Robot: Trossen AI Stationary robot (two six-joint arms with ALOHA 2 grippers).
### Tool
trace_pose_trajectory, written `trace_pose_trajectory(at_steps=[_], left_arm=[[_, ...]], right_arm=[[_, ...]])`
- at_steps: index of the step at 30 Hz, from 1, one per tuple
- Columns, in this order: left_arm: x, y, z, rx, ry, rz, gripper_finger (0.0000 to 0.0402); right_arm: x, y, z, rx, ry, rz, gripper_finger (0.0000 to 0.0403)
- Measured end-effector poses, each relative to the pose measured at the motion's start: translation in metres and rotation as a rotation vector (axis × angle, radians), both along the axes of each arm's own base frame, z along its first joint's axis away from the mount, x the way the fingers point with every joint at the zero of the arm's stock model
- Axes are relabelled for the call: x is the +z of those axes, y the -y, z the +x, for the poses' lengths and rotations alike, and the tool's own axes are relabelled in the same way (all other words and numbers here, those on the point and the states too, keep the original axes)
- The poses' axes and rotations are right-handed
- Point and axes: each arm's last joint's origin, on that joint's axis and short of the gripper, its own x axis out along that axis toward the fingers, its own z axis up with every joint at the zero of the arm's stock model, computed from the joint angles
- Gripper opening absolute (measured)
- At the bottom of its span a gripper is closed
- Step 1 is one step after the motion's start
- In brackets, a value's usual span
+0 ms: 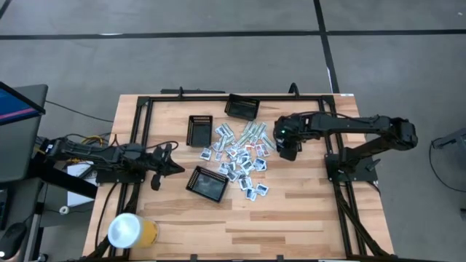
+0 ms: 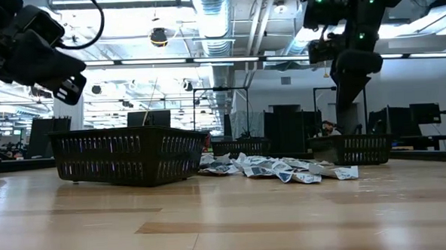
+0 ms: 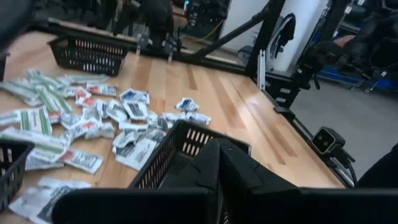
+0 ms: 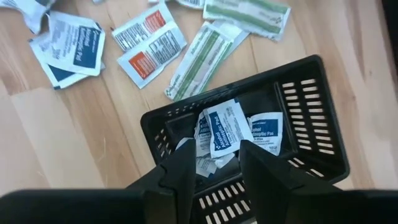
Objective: Pick & Place First Aid Supplies
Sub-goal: Put the white alcohol pad into the right black bin
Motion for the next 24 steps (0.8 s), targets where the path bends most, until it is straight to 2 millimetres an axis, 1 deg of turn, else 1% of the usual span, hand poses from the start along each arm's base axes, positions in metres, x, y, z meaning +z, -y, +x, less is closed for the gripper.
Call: trace_pose_trajectory(at_steps=[6,10,24], left_arm=[[0.002,-0.001,-0.003,0.001,0.030,0.015,0.0008],[0.001,0.000,-0.003,0.001,0.022,0.016,0.0008],[-0.002,0.000,0.000,0.001,-0.013,0.018,0.0008]], right_arm=[[0.016,-0.002,-0.010,0.001,0.075,-0.022,0.0118],[0.022,-0.003,-0.015,0.000,0.108,-0.031,0.0118],[0.024,-0.003,-0.016,0.005,0.124,-0.030,0.0118]])
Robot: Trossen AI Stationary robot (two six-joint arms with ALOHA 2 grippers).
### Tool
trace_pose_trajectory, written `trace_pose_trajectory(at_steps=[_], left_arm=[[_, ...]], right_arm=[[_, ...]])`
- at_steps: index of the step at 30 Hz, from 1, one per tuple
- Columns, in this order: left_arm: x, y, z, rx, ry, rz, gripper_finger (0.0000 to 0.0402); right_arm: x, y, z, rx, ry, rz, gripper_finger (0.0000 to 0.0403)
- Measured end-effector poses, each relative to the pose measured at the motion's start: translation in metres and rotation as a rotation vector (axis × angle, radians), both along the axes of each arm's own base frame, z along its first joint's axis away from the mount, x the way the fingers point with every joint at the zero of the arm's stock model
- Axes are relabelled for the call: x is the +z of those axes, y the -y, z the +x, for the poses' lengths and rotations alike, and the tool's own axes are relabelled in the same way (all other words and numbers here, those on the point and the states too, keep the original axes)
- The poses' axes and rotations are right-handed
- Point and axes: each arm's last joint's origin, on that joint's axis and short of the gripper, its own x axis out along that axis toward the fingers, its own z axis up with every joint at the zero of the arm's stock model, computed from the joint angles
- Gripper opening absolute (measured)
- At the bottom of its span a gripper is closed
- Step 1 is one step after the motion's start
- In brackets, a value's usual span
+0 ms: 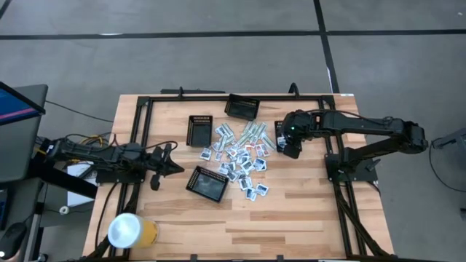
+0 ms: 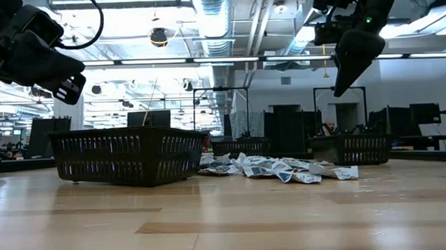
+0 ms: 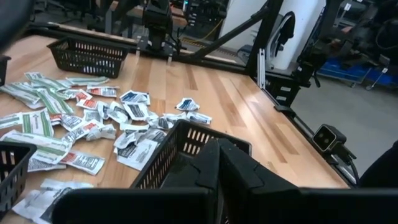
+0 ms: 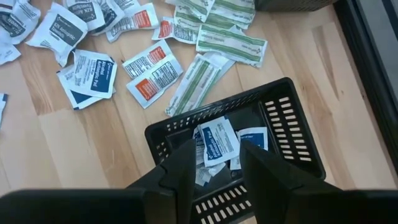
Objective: Pick & Place First Aid Supplies
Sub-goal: Put the white alcohol pad into the right black bin
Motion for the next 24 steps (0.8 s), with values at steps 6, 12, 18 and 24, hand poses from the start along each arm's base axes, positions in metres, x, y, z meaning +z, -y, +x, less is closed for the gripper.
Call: trace_pose_trajectory(at_steps=[6,12,18,24], left_arm=[[-0.003,0.000,0.003,0.000,-0.041,0.006,0.0008],[-0.005,0.001,0.004,0.000,-0.063,0.009,0.0008],[0.003,0.000,-0.002,0.000,0.034,-0.006,0.0008],[0.007,0.000,-0.003,-0.002,0.075,-0.013,0.0008]], right_arm=[[0.002,-0.002,0.004,0.038,0.033,-0.014,0.0118],[0.005,-0.014,0.012,0.100,0.095,-0.025,0.0118],[0.008,-0.035,0.019,0.190,0.159,-0.021,0.0118],[0.013,-0.053,0.028,0.273,0.256,-0.029,0.0118]])
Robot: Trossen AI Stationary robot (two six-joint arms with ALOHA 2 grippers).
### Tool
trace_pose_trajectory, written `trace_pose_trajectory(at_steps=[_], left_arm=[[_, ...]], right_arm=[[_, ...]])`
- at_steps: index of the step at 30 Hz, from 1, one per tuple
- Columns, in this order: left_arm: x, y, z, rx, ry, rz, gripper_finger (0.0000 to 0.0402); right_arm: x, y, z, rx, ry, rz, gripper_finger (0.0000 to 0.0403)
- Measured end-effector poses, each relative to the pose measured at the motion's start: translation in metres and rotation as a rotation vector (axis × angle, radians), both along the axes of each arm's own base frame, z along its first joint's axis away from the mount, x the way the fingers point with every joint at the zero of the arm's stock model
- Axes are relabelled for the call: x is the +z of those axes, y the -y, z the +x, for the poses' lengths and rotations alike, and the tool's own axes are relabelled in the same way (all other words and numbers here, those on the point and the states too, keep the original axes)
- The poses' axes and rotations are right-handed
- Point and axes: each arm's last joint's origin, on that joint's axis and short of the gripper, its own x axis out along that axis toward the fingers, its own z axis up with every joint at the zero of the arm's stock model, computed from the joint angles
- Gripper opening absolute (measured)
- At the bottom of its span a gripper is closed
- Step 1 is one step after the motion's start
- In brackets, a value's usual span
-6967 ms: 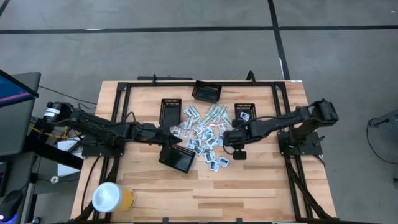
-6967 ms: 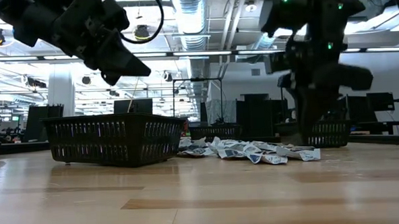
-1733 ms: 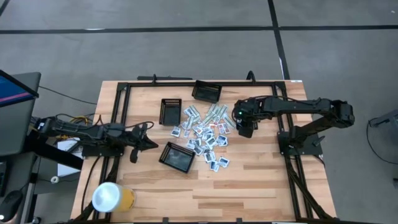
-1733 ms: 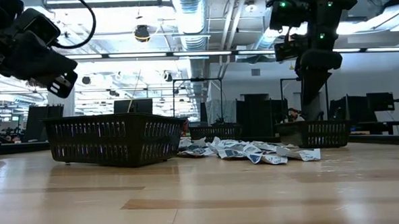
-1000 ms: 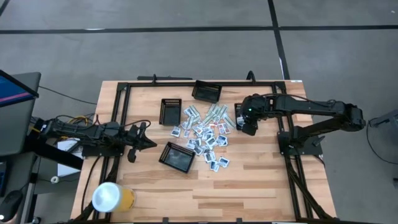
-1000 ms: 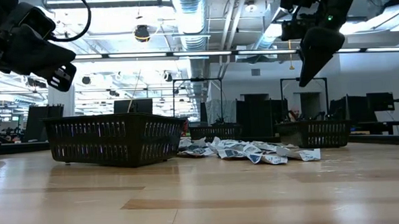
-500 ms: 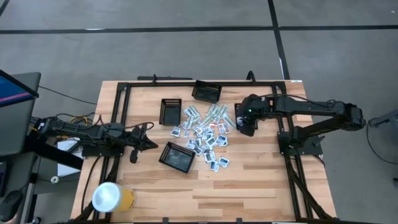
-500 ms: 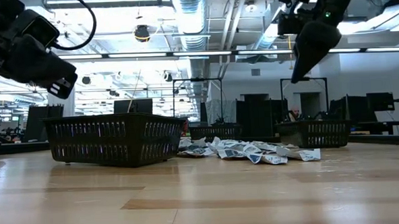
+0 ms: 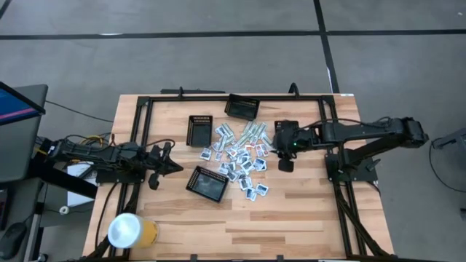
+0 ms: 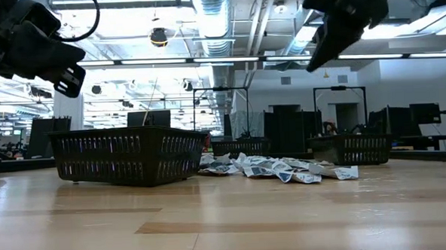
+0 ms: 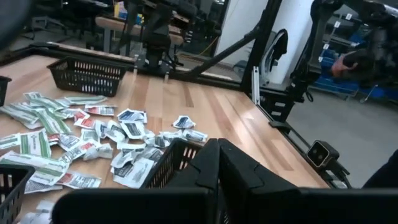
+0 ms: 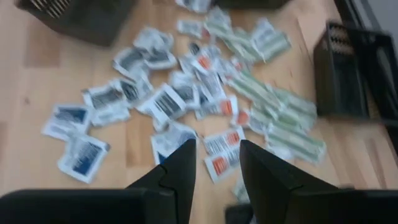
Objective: Pick & Place First Aid Supplies
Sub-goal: Put the white alcohol pad into the right black bin
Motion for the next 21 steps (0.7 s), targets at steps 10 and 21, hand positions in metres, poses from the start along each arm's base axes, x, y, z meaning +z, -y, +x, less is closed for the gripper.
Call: trace_pose_trajectory(at_steps=[10,21], left_arm=[[0.001,0.000,0.000,0.000,0.010,-0.002,0.0008],[0.001,0.000,0.000,0.000,0.015,-0.002,0.0008]], right_arm=[[-0.020,-0.017,0.021,0.106,-0.045,0.057,0.0118],[-0.064,-0.060,0.048,0.272,-0.145,0.089,0.0118]])
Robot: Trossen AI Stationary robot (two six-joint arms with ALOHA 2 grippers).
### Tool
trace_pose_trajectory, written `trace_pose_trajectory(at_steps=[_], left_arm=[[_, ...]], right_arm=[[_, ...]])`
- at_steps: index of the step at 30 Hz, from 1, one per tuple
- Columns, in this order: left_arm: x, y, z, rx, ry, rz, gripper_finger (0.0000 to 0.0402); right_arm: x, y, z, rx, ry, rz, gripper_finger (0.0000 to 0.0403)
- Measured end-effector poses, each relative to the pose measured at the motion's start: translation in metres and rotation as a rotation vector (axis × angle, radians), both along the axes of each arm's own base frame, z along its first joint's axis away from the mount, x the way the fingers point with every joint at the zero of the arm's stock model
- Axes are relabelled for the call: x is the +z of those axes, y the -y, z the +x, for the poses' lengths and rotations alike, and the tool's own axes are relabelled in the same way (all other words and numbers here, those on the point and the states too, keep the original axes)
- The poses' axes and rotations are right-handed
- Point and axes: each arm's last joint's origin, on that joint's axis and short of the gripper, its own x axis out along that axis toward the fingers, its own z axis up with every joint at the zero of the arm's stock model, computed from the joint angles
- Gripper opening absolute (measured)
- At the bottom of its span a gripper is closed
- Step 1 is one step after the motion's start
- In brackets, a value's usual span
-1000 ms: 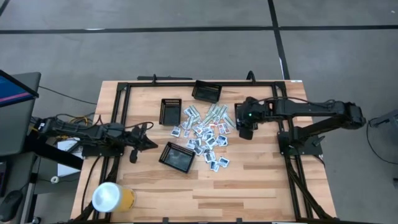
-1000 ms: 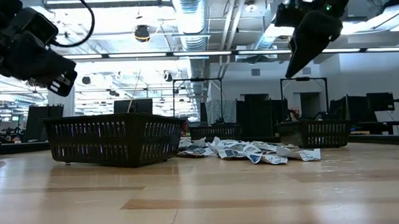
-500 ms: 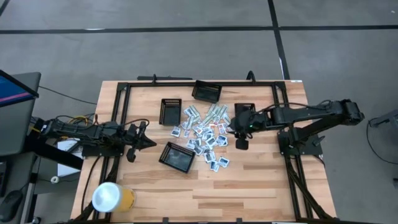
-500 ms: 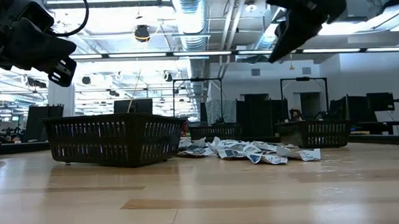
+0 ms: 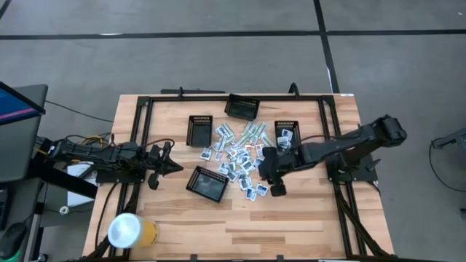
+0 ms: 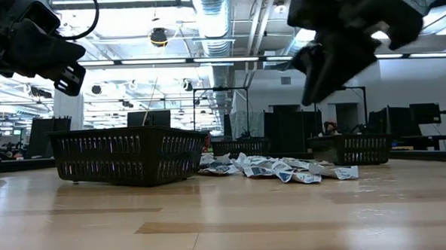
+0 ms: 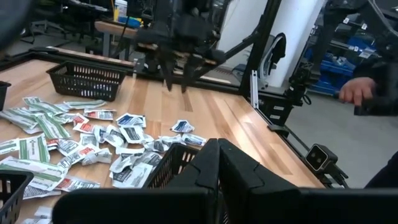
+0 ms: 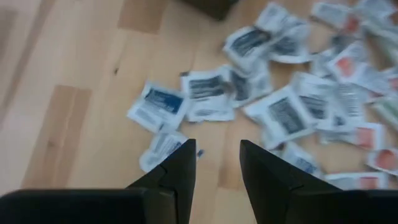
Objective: Pick & Place First Aid Supplies
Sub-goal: Put the white alcohol pad into the right black bin
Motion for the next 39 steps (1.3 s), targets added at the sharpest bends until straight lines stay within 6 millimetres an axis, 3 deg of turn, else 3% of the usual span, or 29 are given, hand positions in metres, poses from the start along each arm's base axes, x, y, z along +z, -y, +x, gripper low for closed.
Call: trace_pose_trajectory(at_steps=[10,20,27,36,39], left_arm=[[0.001,0.000,0.000,0.000,0.008,-0.001,0.0008],[0.001,0.000,0.000,0.000,0.014,-0.002,0.0008],[0.001,0.000,0.000,0.000,0.014,-0.003,0.0008],[0.001,0.000,0.000,0.000,0.014,-0.002,0.0008],[0.001,0.000,0.000,0.000,0.014,-0.003,0.0008]], right_arm=[[-0.038,-0.029,0.004,0.107,-0.139,-0.001,0.0118],[-0.068,-0.032,0.008,0.111,-0.240,-0.029,0.0118],[-0.070,-0.032,0.009,0.112,-0.250,-0.028,0.0106],[-0.067,-0.031,0.004,0.098,-0.277,-0.028,0.0011],[-0.061,-0.028,0.000,0.092,-0.285,-0.031,0.0007]])
